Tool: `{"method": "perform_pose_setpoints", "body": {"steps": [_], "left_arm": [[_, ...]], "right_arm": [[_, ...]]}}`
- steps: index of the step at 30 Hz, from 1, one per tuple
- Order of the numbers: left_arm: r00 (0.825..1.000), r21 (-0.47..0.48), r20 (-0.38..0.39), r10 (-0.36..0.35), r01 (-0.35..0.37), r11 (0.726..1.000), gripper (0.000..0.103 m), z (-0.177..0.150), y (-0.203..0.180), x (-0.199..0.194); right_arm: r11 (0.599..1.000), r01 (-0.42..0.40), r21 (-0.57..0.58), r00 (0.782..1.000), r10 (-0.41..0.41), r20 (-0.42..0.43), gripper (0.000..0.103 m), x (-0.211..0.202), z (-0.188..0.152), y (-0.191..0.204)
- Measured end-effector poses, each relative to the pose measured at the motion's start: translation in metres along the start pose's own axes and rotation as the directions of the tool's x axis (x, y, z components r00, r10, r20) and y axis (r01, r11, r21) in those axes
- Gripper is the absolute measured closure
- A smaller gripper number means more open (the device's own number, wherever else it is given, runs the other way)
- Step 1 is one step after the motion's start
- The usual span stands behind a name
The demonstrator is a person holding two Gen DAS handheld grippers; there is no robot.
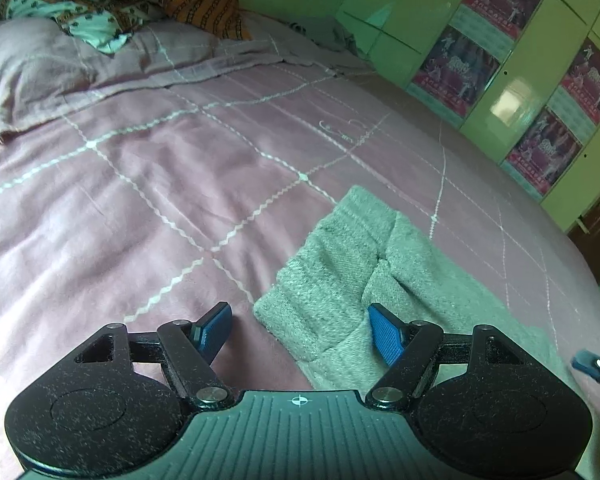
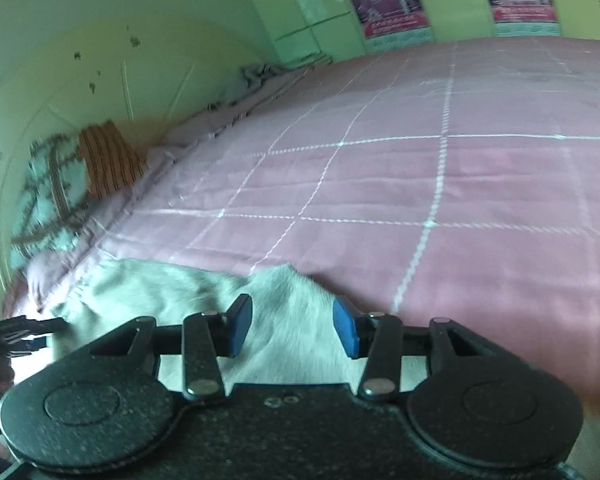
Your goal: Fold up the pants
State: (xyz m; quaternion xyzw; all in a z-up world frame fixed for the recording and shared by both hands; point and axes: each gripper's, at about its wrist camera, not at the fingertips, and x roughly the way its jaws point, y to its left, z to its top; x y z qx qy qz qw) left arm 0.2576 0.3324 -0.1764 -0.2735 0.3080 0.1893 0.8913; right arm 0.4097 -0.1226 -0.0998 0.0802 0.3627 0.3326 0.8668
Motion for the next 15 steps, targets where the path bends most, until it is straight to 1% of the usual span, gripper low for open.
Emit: {"method": "perform_pose_setpoints", "body": {"steps": [1, 2, 3, 4, 5, 9, 11, 12, 13, 14, 15], "left_arm": [[1.0, 0.007, 0.001, 0.0, 0.0, 1.0, 0.031, 0.0, 0.0, 0.002], [1.0, 0.009, 0.004, -0.007, 0.007, 1.0, 0.038, -0.001, 0.0, 0.004], [1.0, 0.005, 0.004, -0.023, 0.023, 1.0, 0.043, -0.001, 0.001, 0.005], [0.999, -0.003, 0.004, -0.037, 0.037, 0.999, 0.048, -0.001, 0.001, 0.007], [0.999, 0.002, 0.008, -0.036, 0.035, 0.999, 0.05, -0.002, 0.0, 0.007], [0.998, 0.017, 0.02, -0.054, 0.054, 0.998, 0.051, -0.004, 0.0, 0.007], [0.998, 0.016, 0.022, -0.067, 0.066, 0.998, 0.051, -0.005, 0.002, 0.006], [0.997, 0.016, 0.023, -0.072, 0.072, 0.997, 0.051, -0.005, 0.003, 0.005], [0.997, 0.015, 0.025, -0.076, 0.076, 0.997, 0.052, -0.006, 0.004, 0.005], [0.997, 0.012, 0.026, -0.078, 0.078, 0.997, 0.052, -0.006, 0.004, 0.006], [0.996, 0.008, 0.027, -0.08, 0.08, 0.997, 0.052, -0.007, 0.005, 0.006]], "right_arm": [[1.0, 0.006, -0.011, 1.0, -0.006, -0.009, 0.058, 0.01, 0.003, -0.001], [1.0, 0.006, -0.02, 1.0, -0.007, -0.015, 0.058, 0.015, 0.003, -0.001], [1.0, -0.002, -0.025, 1.0, 0.001, -0.026, 0.058, 0.02, 0.004, -0.004], [1.0, -0.008, -0.026, 0.999, 0.007, -0.037, 0.058, 0.027, 0.006, -0.005], [0.999, -0.014, -0.031, 0.999, 0.013, -0.051, 0.058, 0.033, 0.009, -0.006], [0.997, -0.039, -0.063, 0.993, 0.031, -0.116, 0.06, 0.056, 0.016, -0.008], [0.995, -0.052, -0.08, 0.99, 0.041, -0.135, 0.061, 0.059, 0.016, -0.008], [0.993, -0.078, -0.084, 0.988, 0.066, -0.136, 0.068, 0.056, 0.016, -0.008], [0.99, -0.113, -0.081, 0.984, 0.1, -0.145, 0.077, 0.054, 0.016, -0.007], [0.985, -0.152, -0.083, 0.978, 0.137, -0.158, 0.08, 0.051, 0.015, -0.007], [0.98, -0.178, -0.089, 0.971, 0.161, -0.175, 0.08, 0.051, 0.014, -0.006]]}}
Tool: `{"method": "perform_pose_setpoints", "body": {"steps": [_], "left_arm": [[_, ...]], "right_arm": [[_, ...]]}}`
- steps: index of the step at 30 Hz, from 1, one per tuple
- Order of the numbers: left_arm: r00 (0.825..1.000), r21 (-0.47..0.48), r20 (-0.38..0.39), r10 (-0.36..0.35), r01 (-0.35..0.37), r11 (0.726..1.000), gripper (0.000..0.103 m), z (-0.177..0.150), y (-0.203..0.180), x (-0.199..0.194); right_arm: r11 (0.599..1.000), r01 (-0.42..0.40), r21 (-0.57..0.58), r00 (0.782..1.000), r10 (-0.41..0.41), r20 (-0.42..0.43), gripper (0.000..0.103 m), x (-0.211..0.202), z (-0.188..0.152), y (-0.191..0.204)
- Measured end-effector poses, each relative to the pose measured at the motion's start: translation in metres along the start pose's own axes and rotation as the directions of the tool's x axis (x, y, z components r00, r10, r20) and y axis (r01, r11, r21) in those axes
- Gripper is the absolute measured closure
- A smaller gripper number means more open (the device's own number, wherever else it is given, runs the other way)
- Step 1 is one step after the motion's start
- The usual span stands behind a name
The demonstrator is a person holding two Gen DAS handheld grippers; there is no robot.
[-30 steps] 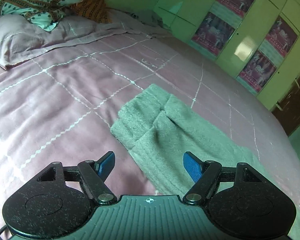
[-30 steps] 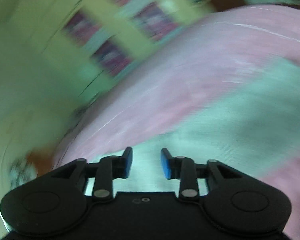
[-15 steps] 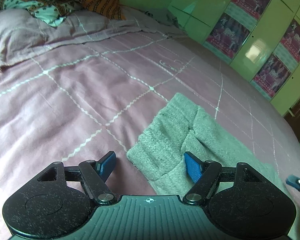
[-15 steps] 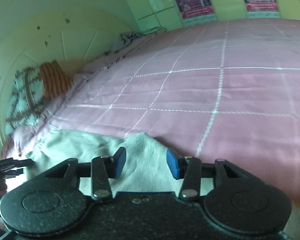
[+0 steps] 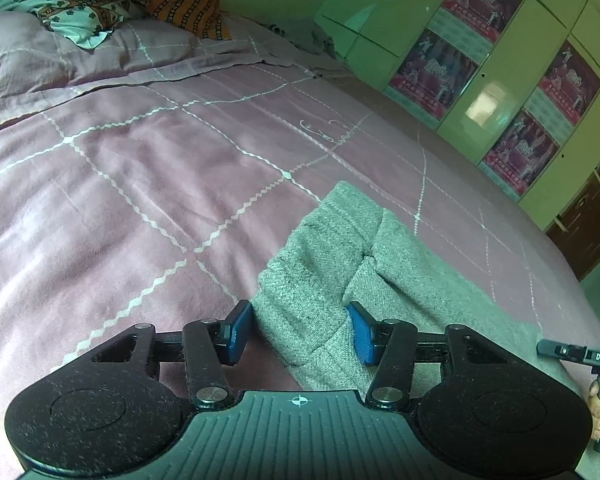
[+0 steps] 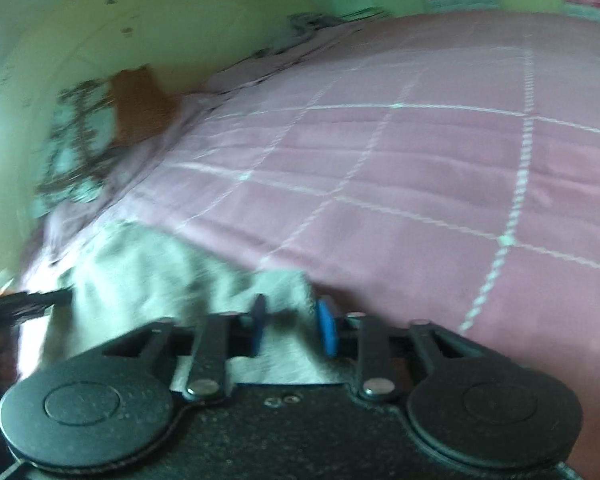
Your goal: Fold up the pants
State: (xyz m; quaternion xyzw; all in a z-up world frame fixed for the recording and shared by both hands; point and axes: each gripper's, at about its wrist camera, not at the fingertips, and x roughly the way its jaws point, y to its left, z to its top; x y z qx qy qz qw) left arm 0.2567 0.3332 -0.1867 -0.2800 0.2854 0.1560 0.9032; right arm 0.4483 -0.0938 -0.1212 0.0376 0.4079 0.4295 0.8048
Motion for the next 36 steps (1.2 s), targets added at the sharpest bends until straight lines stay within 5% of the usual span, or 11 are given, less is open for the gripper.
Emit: {"method": "perform_pose_setpoints", "body": {"steps": [4, 7, 9, 12, 15, 20, 24, 28, 31, 34, 36], "left_arm": [[1.0, -0.031, 0.003, -0.012, 0.012, 0.999, 0.053, 0.001, 0.003, 0.001], [0.996, -0.01, 0.084, -0.014, 0.014, 1.0, 0.066, 0.004, -0.004, -0.013], [0.998, 0.034, 0.051, 0.031, -0.033, 0.999, 0.066, -0.002, -0.006, -0.003], [1.0, -0.003, 0.018, 0.01, -0.01, 1.0, 0.053, 0.0, 0.004, 0.001], [1.0, -0.02, -0.007, -0.015, 0.015, 1.0, 0.042, 0.007, 0.015, -0.016], [0.98, 0.131, 0.193, 0.057, -0.083, 0.988, 0.042, 0.023, -0.034, -0.056], [0.994, 0.307, 0.067, -0.082, 0.058, 0.95, 0.04, 0.03, -0.11, -0.007], [0.991, 0.385, -0.133, -0.018, 0.068, 0.921, 0.033, -0.002, -0.144, 0.066], [0.994, 0.484, -0.088, 0.062, -0.012, 0.875, 0.029, -0.023, -0.161, 0.073], [0.998, 0.44, -0.037, -0.051, 0.062, 0.896, 0.028, -0.025, -0.166, 0.043], [0.997, 0.46, -0.082, -0.005, 0.042, 0.887, 0.028, -0.036, -0.166, 0.048]], "right_arm": [[1.0, -0.017, -0.01, 0.999, 0.016, -0.042, 0.083, 0.009, 0.002, 0.0], [0.99, 0.118, -0.082, 0.993, -0.115, 0.032, 0.101, 0.01, 0.006, 0.016], [0.984, 0.158, -0.082, 0.981, -0.148, 0.124, 0.101, -0.001, 0.01, 0.028], [0.97, 0.225, -0.098, 0.974, -0.226, 0.002, 0.101, 0.024, 0.0, 0.022], [0.971, 0.234, -0.048, 0.972, -0.233, 0.027, 0.088, 0.017, -0.004, 0.022], [0.976, 0.212, -0.044, 0.959, -0.199, 0.204, 0.083, -0.028, -0.017, 0.051], [0.985, 0.145, -0.096, 0.974, -0.125, 0.188, 0.082, -0.003, -0.019, 0.095], [0.99, 0.134, -0.046, 0.981, -0.126, 0.146, 0.079, 0.031, -0.023, 0.114], [0.973, 0.227, -0.042, 0.973, -0.225, 0.058, 0.079, 0.057, -0.032, 0.106], [0.975, 0.221, -0.021, 0.974, -0.219, 0.065, 0.075, 0.047, -0.031, 0.105], [0.976, 0.216, -0.025, 0.97, -0.212, 0.118, 0.07, 0.035, -0.031, 0.106]]}}
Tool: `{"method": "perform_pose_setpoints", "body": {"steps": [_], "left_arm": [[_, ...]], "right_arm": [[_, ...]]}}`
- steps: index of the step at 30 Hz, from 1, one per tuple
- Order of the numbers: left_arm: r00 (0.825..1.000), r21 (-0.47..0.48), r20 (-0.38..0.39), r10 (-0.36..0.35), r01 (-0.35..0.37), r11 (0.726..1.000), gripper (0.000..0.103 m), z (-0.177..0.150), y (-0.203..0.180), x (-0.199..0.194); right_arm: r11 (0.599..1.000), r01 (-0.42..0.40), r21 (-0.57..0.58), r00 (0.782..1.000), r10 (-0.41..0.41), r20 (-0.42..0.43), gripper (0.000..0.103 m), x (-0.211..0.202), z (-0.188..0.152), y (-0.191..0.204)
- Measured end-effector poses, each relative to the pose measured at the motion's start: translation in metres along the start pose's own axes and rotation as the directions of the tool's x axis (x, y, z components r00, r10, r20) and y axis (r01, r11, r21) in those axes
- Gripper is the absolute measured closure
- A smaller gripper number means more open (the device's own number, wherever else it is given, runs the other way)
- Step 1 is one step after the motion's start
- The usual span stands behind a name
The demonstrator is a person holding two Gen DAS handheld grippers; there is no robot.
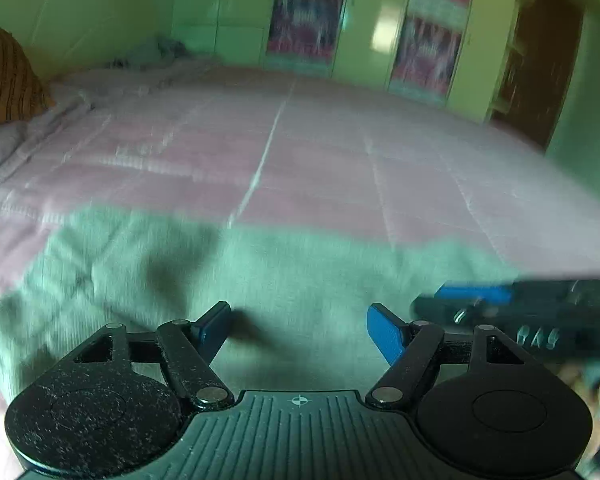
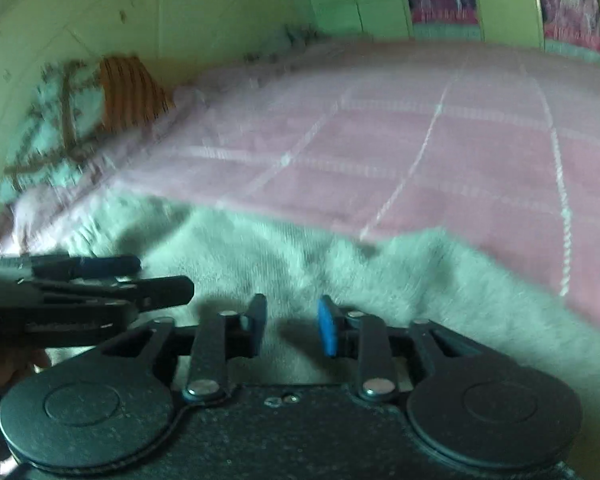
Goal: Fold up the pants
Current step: 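Lay the folded pants flat and open both grippers above them, then grasp the waistband edge of the grey sweatpants with the right gripper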
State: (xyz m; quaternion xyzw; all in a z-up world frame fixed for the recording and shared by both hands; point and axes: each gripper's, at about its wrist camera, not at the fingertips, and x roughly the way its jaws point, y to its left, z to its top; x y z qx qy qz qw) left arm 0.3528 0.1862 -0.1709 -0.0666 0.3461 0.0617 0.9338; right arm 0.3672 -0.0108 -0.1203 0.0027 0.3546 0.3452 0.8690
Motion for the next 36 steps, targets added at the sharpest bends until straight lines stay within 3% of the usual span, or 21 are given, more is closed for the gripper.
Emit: {"method": "perform_pose_setpoints", "body": {"steps": [1, 4, 8, 11, 14, 17, 18, 20, 21, 22, 24, 26, 27, 29, 30, 32, 34, 36], "left_arm": [[0.999, 0.01, -0.027, 0.019, -0.019, 1.0, 0.028, -0.01, 0.002, 0.005], [1.0, -0.029, 0.012, -0.004, 0.005, 1.0, 0.028, -0.027, 0.015, -0.008], [0.999, -0.079, 0.028, -0.033, 0.035, 0.996, 0.028, -0.039, 0.022, -0.021], [0.999, -0.093, 0.026, -0.038, 0.04, 0.995, 0.028, -0.038, 0.033, -0.016], [0.999, -0.074, 0.024, -0.034, 0.036, 0.997, 0.023, -0.038, 0.028, -0.013], [0.999, -0.051, 0.026, -0.02, 0.021, 0.998, 0.022, -0.042, 0.02, -0.022], [0.999, -0.057, 0.029, -0.02, 0.021, 0.998, 0.022, -0.043, 0.02, -0.024], [0.999, -0.072, 0.03, -0.03, 0.032, 0.997, 0.022, -0.044, 0.019, -0.032], [0.999, -0.074, 0.028, -0.036, 0.038, 0.996, 0.022, -0.046, 0.019, -0.036], [0.999, -0.072, 0.026, -0.04, 0.041, 0.997, 0.022, -0.048, 0.019, -0.04], [0.999, -0.063, 0.022, -0.043, 0.045, 0.997, 0.022, -0.051, 0.017, -0.047], [0.999, -0.054, 0.024, -0.043, 0.044, 0.998, 0.022, -0.053, 0.017, -0.054], [0.999, -0.06, 0.027, -0.046, 0.047, 0.997, 0.022, -0.054, 0.019, -0.057], [0.998, -0.094, 0.04, -0.048, 0.051, 0.994, 0.022, -0.056, 0.025, -0.063], [0.998, -0.112, 0.048, -0.051, 0.056, 0.992, 0.022, -0.058, 0.028, -0.065], [0.996, -0.142, 0.058, -0.061, 0.069, 0.987, 0.022, -0.061, 0.032, -0.065], [0.997, -0.138, 0.055, -0.058, 0.065, 0.988, 0.022, -0.063, 0.032, -0.062], [0.998, -0.123, 0.048, -0.048, 0.053, 0.991, 0.022, -0.064, 0.028, -0.059]], "right_arm": [[1.0, 0.014, -0.008, 1.0, -0.014, -0.008, 0.069, 0.001, -0.002, -0.001], [0.999, 0.049, -0.014, 0.996, -0.05, -0.075, 0.07, -0.002, -0.01, -0.016], [0.987, 0.157, -0.04, 0.985, -0.159, -0.063, 0.066, -0.053, -0.028, -0.058], [0.967, 0.252, 0.028, 0.966, -0.25, -0.068, 0.067, -0.107, -0.048, -0.115], [0.922, 0.368, 0.123, 0.93, -0.362, -0.066, 0.068, -0.168, -0.073, -0.173], [0.843, 0.477, 0.248, 0.877, -0.475, -0.073, 0.079, -0.222, -0.101, -0.23], [0.823, 0.486, 0.296, 0.87, -0.488, -0.072, 0.085, -0.235, -0.109, -0.243], [0.769, 0.498, 0.402, 0.851, -0.522, -0.054, 0.084, -0.269, -0.125, -0.267], [0.738, 0.506, 0.446, 0.836, -0.547, -0.043, 0.076, -0.283, -0.131, -0.272], [0.707, 0.495, 0.506, 0.824, -0.566, -0.015, 0.063, -0.302, -0.14, -0.277], [0.669, 0.475, 0.572, 0.809, -0.587, 0.015, 0.058, -0.331, -0.158, -0.284], [0.637, 0.512, 0.576, 0.792, -0.61, -0.029, 0.068, -0.344, -0.176, -0.296], [0.618, 0.514, 0.595, 0.787, -0.616, -0.04, 0.081, -0.355, -0.186, -0.306], [0.564, 0.429, 0.705, 0.787, -0.617, 0.014, 0.069, -0.385, -0.199, -0.314], [0.543, 0.391, 0.743, 0.773, -0.632, 0.055, 0.055, -0.4, -0.204, -0.312], [0.509, 0.341, 0.79, 0.742, -0.662, 0.106, 0.052, -0.427, -0.218, -0.306], [0.476, 0.239, 0.846, 0.76, -0.634, 0.142, 0.053, -0.446, -0.24, -0.303], [0.472, 0.199, 0.859, 0.777, -0.61, 0.155, 0.055, -0.449, -0.254, -0.298]]}}
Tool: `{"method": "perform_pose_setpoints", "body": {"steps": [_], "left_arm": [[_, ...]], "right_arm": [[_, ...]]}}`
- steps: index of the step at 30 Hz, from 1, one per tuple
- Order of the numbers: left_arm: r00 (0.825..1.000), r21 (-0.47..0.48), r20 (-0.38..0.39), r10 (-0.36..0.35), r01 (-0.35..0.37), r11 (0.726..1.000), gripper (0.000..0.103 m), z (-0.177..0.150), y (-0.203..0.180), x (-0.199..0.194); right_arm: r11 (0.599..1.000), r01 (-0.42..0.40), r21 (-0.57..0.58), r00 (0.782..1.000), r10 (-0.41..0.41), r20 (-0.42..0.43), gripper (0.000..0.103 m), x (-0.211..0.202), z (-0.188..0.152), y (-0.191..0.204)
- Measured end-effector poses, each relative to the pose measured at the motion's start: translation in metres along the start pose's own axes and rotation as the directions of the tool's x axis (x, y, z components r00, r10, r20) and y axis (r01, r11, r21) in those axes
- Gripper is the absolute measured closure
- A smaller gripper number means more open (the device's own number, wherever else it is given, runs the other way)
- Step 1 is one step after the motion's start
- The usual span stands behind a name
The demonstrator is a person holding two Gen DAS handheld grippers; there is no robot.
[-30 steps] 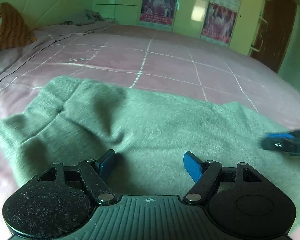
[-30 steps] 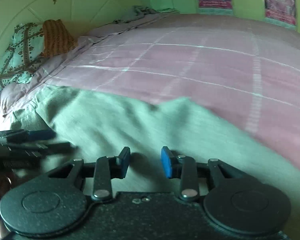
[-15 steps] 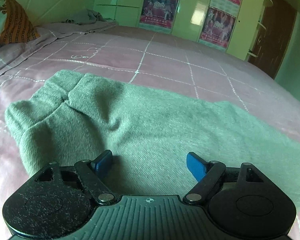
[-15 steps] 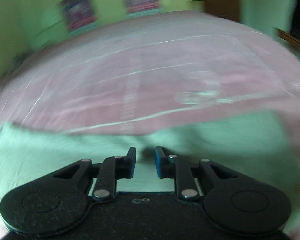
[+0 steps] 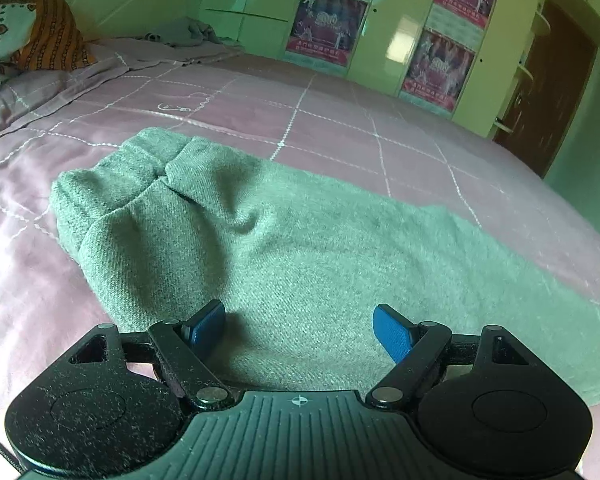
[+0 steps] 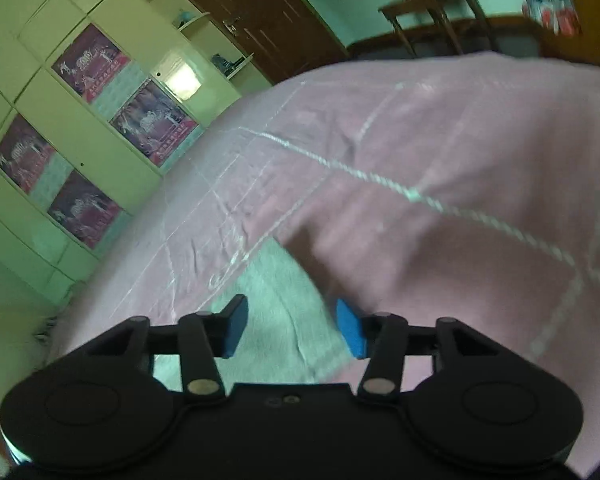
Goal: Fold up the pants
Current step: 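Grasp the waistband edge of the grey sweatpants with the right gripper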
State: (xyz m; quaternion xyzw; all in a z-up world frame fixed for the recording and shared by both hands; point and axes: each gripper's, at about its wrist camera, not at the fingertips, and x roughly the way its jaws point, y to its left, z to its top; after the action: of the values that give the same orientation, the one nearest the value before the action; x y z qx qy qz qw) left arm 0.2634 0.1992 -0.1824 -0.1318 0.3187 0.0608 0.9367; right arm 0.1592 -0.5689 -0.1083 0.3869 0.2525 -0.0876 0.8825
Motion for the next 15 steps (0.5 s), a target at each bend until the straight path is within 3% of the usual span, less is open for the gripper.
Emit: {"method": "perform_pose_setpoints", "body": {"steps": [6, 8, 10, 15], "left_arm": [[1.0, 0.01, 0.002, -0.005, 0.005, 1.0, 0.019, -0.001, -0.001, 0.0], [1.0, 0.002, 0.006, -0.01, 0.01, 1.0, 0.019, -0.001, 0.0, -0.001], [1.0, 0.002, 0.007, -0.01, 0.01, 1.0, 0.019, -0.001, -0.001, 0.0], [1.0, -0.001, 0.007, -0.012, 0.012, 1.0, 0.019, 0.0, -0.001, 0.001]], "right_arm": [[0.998, -0.033, 0.056, 0.998, 0.036, -0.058, 0.065, 0.016, -0.014, -0.007], [0.999, -0.011, 0.051, 0.997, 0.015, -0.071, 0.071, 0.023, -0.014, -0.001], [0.997, 0.031, 0.066, 0.997, -0.026, -0.075, 0.085, 0.021, -0.014, 0.004], [0.997, 0.056, 0.054, 0.997, -0.054, -0.05, 0.094, 0.013, -0.018, 0.011]]}}
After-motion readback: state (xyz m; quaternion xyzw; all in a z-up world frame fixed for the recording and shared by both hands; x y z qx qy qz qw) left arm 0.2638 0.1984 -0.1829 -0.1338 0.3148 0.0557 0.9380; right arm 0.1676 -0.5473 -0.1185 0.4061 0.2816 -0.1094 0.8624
